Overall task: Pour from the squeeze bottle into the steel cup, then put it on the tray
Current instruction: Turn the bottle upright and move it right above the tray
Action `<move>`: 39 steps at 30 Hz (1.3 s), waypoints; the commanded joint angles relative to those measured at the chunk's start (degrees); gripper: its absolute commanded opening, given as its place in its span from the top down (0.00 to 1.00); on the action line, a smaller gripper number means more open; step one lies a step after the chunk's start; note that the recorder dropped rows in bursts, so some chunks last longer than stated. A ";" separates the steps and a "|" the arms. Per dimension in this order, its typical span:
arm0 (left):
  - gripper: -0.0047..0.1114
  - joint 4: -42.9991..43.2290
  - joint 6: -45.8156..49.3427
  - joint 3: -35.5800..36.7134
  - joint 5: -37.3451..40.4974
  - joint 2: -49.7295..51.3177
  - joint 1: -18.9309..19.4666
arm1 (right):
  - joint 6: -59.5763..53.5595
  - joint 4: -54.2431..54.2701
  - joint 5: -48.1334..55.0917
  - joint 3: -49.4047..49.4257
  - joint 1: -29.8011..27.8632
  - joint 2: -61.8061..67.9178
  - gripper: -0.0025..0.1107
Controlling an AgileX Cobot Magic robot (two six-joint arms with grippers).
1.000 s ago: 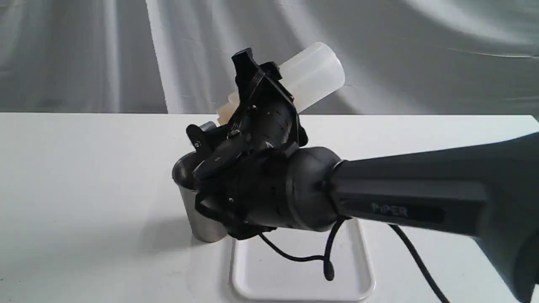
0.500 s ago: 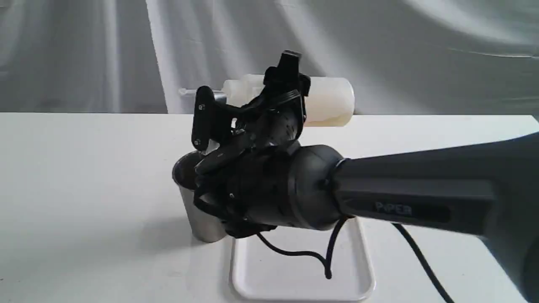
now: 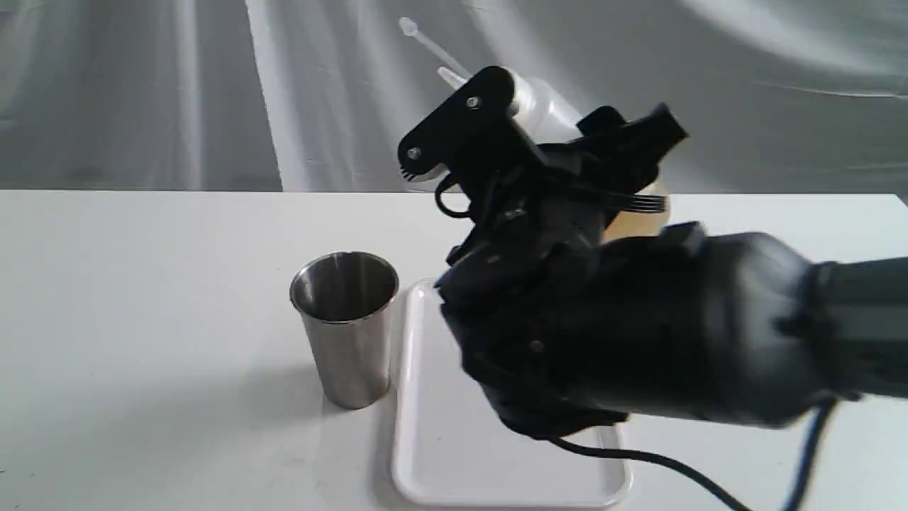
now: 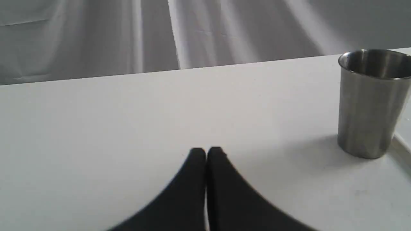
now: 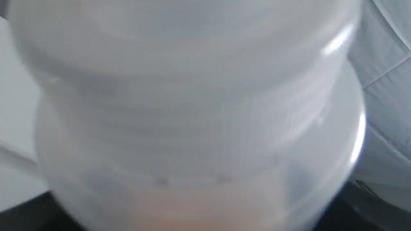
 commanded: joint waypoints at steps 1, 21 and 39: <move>0.96 -0.04 -0.25 0.25 -0.44 -0.15 0.09 | 4.17 -1.92 0.82 4.28 0.12 -6.79 0.86; 0.96 -0.04 -0.26 0.25 -0.44 -0.15 0.09 | 0.57 11.83 -11.47 15.37 0.29 -37.33 0.86; 0.96 -0.04 -0.05 0.25 -0.44 -0.15 0.09 | -38.44 47.76 -64.53 15.37 -22.84 -33.19 0.86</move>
